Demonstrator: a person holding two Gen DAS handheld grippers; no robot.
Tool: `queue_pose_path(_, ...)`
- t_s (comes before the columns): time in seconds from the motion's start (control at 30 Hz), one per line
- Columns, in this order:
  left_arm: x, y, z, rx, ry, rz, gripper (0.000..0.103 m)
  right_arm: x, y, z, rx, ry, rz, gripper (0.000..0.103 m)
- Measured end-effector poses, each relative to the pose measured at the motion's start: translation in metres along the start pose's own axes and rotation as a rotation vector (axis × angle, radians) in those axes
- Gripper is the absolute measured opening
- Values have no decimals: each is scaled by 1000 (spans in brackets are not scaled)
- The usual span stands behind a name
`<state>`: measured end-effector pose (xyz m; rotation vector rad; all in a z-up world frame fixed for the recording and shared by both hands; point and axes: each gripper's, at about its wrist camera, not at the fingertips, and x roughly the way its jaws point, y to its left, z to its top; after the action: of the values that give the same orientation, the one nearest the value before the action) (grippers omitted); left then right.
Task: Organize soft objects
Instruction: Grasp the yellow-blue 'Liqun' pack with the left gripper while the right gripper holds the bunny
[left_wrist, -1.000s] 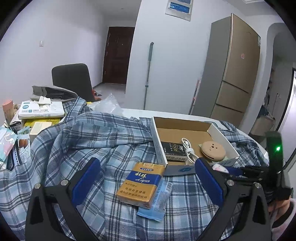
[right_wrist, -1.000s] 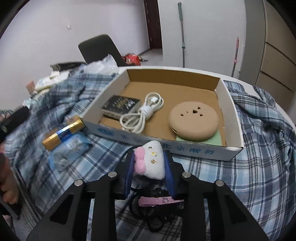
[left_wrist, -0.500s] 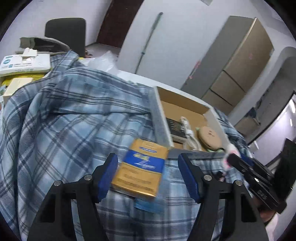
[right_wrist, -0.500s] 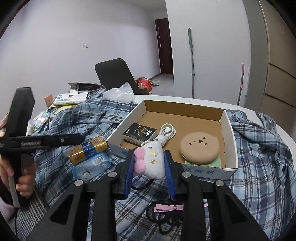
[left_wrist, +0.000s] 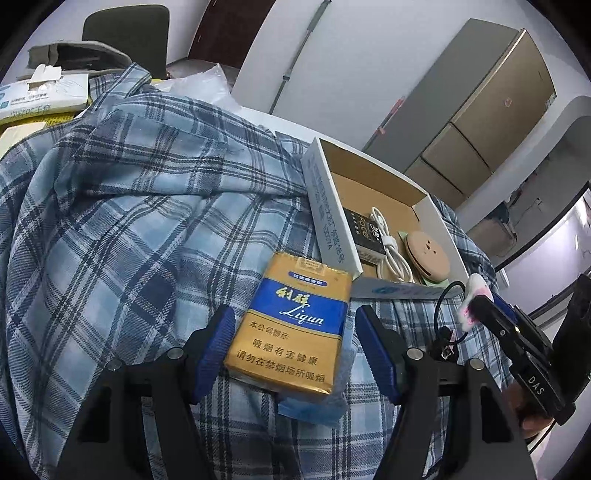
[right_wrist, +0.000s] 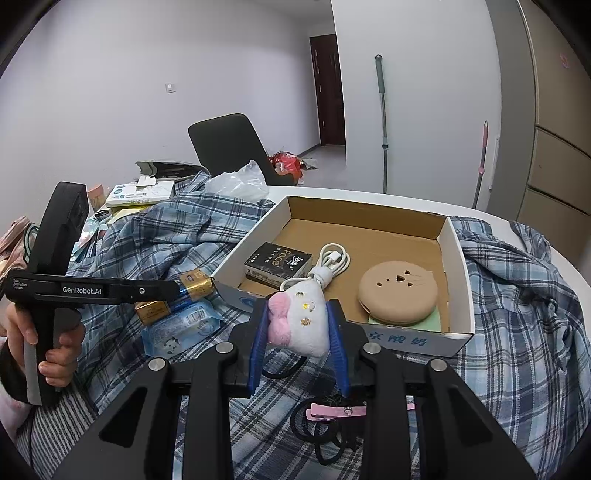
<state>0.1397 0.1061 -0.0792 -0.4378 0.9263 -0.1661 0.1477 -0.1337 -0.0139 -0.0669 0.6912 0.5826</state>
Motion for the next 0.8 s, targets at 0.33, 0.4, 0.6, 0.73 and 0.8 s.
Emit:
queue_pose_path(0.33, -8, -24, -6, 127, -44, 66, 54, 1, -1, 0, 4, 4, -14, 30)
queue_pose_path(0.4, -20, -31, -9, 173, -98, 24, 54, 0, -1, 0, 4, 2, -17, 30)
queue_pose_path(0.6, -51, -72, -27, 382, -282, 55, 54, -6, -1, 0, 0, -37, -24, 30)
queue_pose_path(0.73, -68, -80, -36, 417, -378, 34, 54, -9, -4, 2, 18, -57, -36, 30)
queue_pose_path(0.8, -75, -83, -39, 422, -425, 29, 54, -12, -7, 3, 31, -78, -52, 30)
